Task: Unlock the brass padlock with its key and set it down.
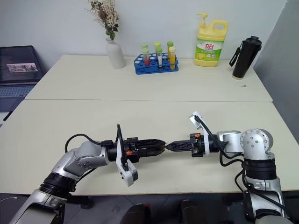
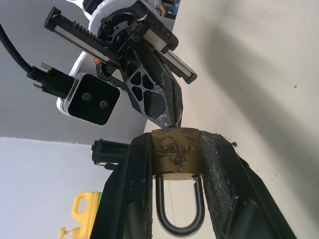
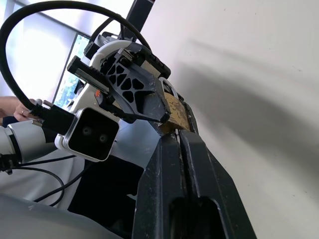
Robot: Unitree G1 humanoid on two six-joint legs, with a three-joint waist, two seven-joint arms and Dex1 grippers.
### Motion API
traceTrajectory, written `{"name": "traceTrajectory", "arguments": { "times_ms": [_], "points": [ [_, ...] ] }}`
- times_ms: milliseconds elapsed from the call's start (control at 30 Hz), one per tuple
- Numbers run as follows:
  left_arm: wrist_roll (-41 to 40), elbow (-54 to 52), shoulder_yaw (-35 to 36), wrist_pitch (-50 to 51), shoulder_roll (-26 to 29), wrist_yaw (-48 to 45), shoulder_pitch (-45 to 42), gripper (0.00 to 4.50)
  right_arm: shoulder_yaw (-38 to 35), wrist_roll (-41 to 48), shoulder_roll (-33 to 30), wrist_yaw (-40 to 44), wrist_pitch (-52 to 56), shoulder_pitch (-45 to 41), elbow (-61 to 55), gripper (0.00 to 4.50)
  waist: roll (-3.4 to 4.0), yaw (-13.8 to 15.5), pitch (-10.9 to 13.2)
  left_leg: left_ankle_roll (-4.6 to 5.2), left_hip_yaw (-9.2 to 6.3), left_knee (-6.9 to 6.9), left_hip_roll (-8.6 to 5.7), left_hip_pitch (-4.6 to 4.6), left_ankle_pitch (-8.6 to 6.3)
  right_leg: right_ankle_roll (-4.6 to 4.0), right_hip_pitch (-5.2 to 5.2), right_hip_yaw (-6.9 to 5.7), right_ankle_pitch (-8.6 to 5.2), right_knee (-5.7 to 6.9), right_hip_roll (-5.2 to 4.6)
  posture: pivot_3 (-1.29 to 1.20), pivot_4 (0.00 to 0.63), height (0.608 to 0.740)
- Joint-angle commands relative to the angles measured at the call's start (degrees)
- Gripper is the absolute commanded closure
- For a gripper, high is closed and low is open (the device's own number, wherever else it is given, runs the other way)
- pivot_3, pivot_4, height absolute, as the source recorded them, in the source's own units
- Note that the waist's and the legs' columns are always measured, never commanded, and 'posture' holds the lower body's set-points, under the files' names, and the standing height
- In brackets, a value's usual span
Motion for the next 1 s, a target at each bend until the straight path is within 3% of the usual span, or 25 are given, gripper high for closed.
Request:
{"name": "traceTrajectory", "arguments": {
  "times_ms": [33, 167, 233, 433, 533, 1000],
  "points": [
    [0.3, -1.0, -1.1, -0.5, 0.6, 0.2, 0.1, 3.52, -0.8, 1.9, 0.5, 0.5, 0.3, -1.9, -2.4, 4.5, 0.0, 0.0, 0.0, 0.0, 0.0, 0.0, 0.0, 0.0, 0.0, 0.01, 0.0, 0.0, 0.0, 0.0, 0.0, 0.0, 0.15, 0.74],
    [0.4, -0.9, -1.0, -0.5, 0.6, 0.5, 0.1, 3.52, 0.3, 0.4, -0.1, 1.4, -2.9, -1.1, -4.6, 4.5, 0.0, 0.0, 0.0, 0.0, 0.0, 0.0, 0.0, 0.0, 0.0, 0.04, 0.0, 0.0, -0.02, 0.0, 0.0, 0.0, 0.15, 0.74],
    [0.4, -0.8, -0.8, -0.4, 0.6, 0.8, 0.1, 3.52, 4.2, -5.1, -2.5, 4.5, -11.3, 1.2, -9.8, 4.11, 0.01, -0.1, 0.0, 0.0, -0.01, 0.0, 0.0, -0.01, 0.0, 0.04, -0.02, 0.0, -0.03, -0.01, 0.0, 0.0, 0.15, 0.74],
    [-0.4, -1.0, -1.0, 0.1, 0.8, 1.0, 0.2, 3.52, 13.3, -17.7, -12.9, 17.5, -30.7, 8.2, -18.2, 2.07, 0.0, 0.1, 0.0, 0.0, -0.04, -0.01, -0.03, -0.06, 0.0, 0.07, -0.05, -0.06, -0.04, -0.04, -0.01, 0.0, 0.15, 0.74],
    [-0.7, -1.0, -1.0, 0.4, 0.8, 1.1, 0.2, 3.52, 13.0, -18.4, -12.5, 17.9, -33.4, 9.5, -17.7, 0.99, 0.0, 0.0, 0.0, 0.0, -0.02, -0.01, -0.03, -0.05, 0.0, 0.07, -0.04, -0.04, -0.03, -0.04, -0.02, 0.0, 0.15, 0.74],
    [-1.3, -1.4, -1.0, 1.7, 0.6, 1.6, 0.2, 3.52, 14.3, -21.0, -4.5, 14.1, -36.7, 9.7, -16.2, 0.95, 0.0, -0.1, 0.0, 0.0, 0.02, 0.0, 0.0, 0.0, 0.0, 0.06, -0.04, -0.01, -0.03, -0.01, 0.0, 0.0, 0.15, 0.74]
  ]
}}
